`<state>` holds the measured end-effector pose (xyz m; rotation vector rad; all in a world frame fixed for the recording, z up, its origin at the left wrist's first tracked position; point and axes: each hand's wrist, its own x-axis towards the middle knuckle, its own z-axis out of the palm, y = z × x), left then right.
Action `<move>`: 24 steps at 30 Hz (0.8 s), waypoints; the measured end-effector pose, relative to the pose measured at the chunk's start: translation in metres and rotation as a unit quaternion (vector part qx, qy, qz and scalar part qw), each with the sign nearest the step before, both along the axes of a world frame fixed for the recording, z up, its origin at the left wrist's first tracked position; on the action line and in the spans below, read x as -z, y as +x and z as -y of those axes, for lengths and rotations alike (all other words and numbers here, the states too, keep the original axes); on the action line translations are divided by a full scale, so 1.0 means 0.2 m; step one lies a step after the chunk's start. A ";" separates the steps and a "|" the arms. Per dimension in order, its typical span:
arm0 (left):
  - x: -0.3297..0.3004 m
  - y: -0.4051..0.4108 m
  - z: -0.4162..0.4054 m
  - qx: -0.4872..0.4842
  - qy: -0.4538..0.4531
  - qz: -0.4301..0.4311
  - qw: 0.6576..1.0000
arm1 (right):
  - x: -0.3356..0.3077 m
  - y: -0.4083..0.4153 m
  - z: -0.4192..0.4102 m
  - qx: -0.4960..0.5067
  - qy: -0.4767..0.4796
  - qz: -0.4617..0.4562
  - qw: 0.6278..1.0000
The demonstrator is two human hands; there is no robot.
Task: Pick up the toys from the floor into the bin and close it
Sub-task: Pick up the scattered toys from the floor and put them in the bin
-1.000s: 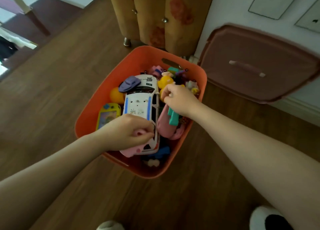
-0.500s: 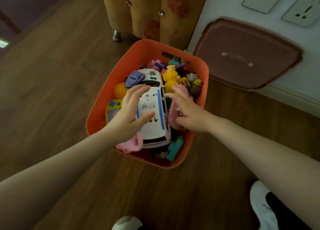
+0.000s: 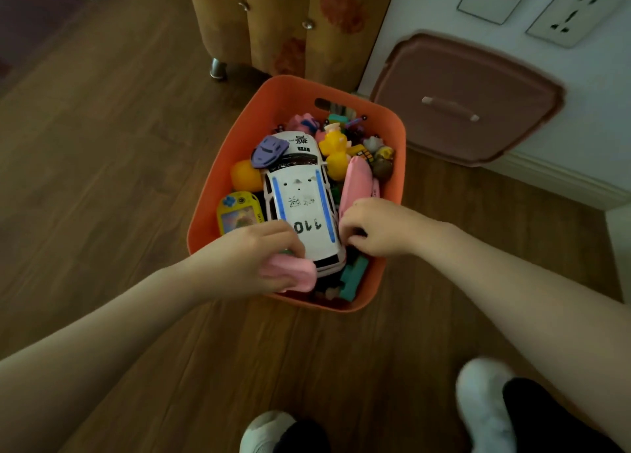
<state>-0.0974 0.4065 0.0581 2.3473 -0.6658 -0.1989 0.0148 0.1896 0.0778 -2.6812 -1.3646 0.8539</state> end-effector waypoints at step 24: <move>0.09 0.06 0.30 -0.119 0.048 0.110 0.986 | 0.08 0.01 0.09 0.033 0.029 0.058 0.997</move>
